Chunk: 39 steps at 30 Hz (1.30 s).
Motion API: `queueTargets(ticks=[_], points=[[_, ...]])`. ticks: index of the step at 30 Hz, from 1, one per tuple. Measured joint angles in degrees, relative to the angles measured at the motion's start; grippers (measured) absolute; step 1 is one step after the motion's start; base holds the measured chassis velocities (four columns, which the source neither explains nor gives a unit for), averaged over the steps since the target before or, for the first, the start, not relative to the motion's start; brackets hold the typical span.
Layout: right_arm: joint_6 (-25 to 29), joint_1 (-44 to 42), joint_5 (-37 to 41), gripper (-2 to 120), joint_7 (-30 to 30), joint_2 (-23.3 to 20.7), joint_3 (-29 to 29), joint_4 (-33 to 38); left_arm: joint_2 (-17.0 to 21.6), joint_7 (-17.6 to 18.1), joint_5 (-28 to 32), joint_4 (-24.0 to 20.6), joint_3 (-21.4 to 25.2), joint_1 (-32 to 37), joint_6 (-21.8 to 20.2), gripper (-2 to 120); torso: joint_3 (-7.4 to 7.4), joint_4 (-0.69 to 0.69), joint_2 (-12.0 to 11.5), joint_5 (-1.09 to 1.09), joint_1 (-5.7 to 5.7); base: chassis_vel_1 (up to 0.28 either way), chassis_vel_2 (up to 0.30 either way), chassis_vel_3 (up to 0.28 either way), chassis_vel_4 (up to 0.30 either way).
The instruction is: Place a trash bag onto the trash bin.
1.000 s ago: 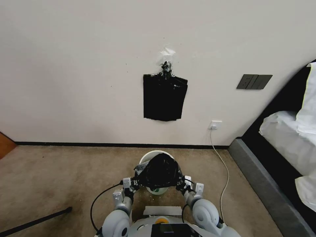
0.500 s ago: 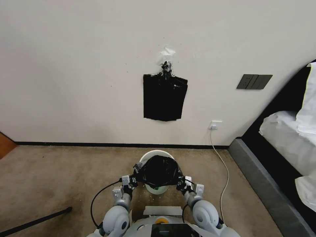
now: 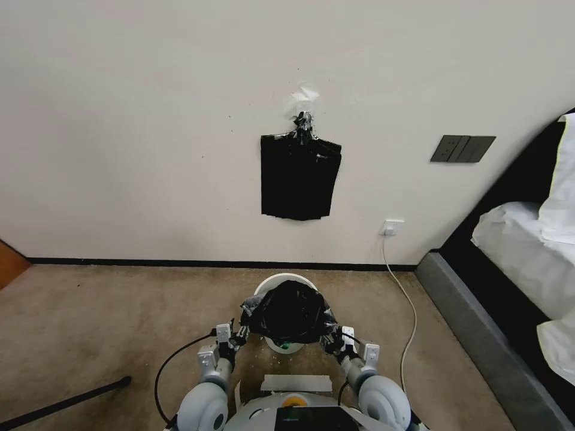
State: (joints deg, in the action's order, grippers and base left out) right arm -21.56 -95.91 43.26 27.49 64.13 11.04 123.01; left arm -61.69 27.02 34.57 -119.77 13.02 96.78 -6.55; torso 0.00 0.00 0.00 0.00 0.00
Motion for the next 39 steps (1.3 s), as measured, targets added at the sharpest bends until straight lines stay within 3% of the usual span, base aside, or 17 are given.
queueTargets(ticks=[5,15,18,20,22,26,27,29,32,34,35,37,38,39], points=[[-0.11,-2.55,-0.79,98,1.44,-0.63,1.32,2.65,0.0,-2.47,-1.2,-1.39,1.97,2.92,1.14,98,0.0,-0.01,0.0,0.0,0.0,0.0,0.0,0.0,0.0],[1.35,-7.77,-4.15,100,-0.11,-2.29,5.2,9.05,-0.79,-6.73,-2.81,-4.14,6.91,9.31,4.43,100,0.0,0.0,0.0,0.0,0.0,0.0,0.0,0.0,0.0],[3.3,-7.67,-5.28,100,-6.21,-4.75,8.69,12.49,-1.72,-8.99,-6.56,-4.93,9.24,12.28,10.38,100,0.0,-0.01,0.0,0.0,0.0,0.0,0.0,0.0,0.0],[3.26,-6.29,-4.29,100,-9.41,-6.27,10.53,13.18,-2.43,-9.87,-7.92,-5.01,9.9,12.91,12.2,100,0.0,0.0,0.0,0.0,0.0,0.0,0.0,0.0,0.0],[0.38,-2.35,-0.19,100,-15.44,-9.73,14.17,13.84,-4.16,-11.98,-10.87,-5.33,11.13,13.82,14.96,100,0.0,0.01,0.0,0.0,0.0,0.0,0.0,0.0,0.0],[-2.56,3.07,3.31,100,-20.63,-13.5,16.14,12.87,-5.72,-13.84,-15.77,-5.34,11.88,14.24,16.6,100,0.0,0.02,0.0,0.0,0.0,0.0,0.0,0.0,0.0],[-3.81,6.54,5.11,100,-23.16,-15.35,16.28,11.22,-6.41,-15.01,-19.66,-5.2,12.17,14.35,17.12,100,0.0,0.01,0.0,0.01,0.0,0.0,0.0,0.0,0.0],[-5.79,13.52,7.43,100,-27.92,-18.93,14.45,7.03,-7.04,-17.12,-24.03,-5.15,12.06,14.06,17.51,100,0.01,0.01,0.0,0.01,0.0,0.0,0.0,0.0,0.0],[-7.27,18.72,7.59,100,-30.92,-20.92,11.45,3.65,-7.08,-18.51,-26.79,-5.15,11.85,13.35,17.93,100,0.0,-0.02,0.0,0.01,0.0,0.0,0.0,0.0,0.0],[-9.33,26.67,7.29,100,-33.62,-22.82,5.24,-0.41,-7.46,-19.4,-28.73,-5.16,12.02,13.77,18.86,100,0.01,-0.05,0.0,0.0,0.0,0.0,0.0,0.0,0.0],[-9.33,26.67,7.29,100,-33.62,-22.82,5.24,-0.41,-7.46,-19.4,-28.73,-5.16,12.02,13.77,18.86,100,0.01,-0.05,0.0,0.0,0.0,0.0,0.0,0.0,0.0],[-10.27,37.25,6.75,100,-35.81,-23.92,-4.09,-5.86,-8.28,-19.92,-30.27,-5.26,12.97,15.38,20.04,100,0.01,0.05,0.0,0.0,0.0,0.0,0.0,0.0,0.0],[-10.27,37.25,6.75,100,-35.81,-23.92,-4.09,-5.86,-8.28,-19.92,-30.27,-5.26,12.97,15.38,20.04,100,0.01,0.05,0.0,0.0,0.0,0.0,0.0,0.0,0.0],[-10.39,41.05,6.76,100,-36.8,-23.92,-7.93,-8.11,-8.62,-20.01,-30.93,-5.26,13.5,15.9,20.56,100,0.01,0.05,0.0,0.0,0.0,0.0,0.0,0.0,0.0]])
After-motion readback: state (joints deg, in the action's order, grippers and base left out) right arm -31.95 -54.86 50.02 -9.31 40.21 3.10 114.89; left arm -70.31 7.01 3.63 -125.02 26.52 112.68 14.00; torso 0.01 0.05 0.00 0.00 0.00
